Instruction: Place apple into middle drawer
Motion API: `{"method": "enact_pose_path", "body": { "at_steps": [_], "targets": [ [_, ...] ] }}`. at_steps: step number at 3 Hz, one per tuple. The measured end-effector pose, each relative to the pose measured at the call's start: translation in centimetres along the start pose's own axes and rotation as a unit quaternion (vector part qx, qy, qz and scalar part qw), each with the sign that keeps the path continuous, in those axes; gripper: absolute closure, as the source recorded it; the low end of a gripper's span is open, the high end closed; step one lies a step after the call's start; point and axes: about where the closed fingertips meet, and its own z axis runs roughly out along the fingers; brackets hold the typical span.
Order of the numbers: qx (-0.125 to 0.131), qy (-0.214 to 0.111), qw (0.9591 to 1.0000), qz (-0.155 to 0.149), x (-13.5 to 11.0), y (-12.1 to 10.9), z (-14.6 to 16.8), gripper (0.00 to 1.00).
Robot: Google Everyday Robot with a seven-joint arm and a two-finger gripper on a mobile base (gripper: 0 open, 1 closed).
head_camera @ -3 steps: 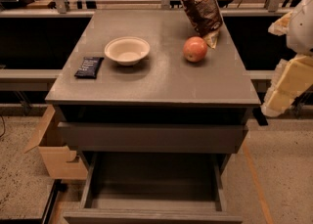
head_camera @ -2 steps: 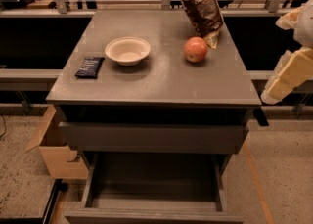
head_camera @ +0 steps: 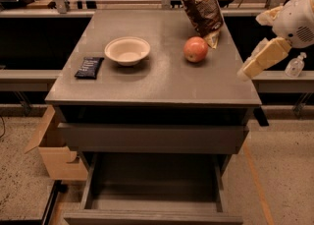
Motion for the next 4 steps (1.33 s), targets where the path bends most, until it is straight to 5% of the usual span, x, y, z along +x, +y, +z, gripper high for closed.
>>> {"method": "enact_pose_path", "body": {
  "at_steps": [2, 4],
  "targets": [
    [0.0, -0.008, 1.0, 0.005, 0.1, -1.2, 1.6, 0.0],
    [0.016, -0.018, 0.9993, 0.028, 0.5, -5.6, 7.3, 0.0]
  ]
}}
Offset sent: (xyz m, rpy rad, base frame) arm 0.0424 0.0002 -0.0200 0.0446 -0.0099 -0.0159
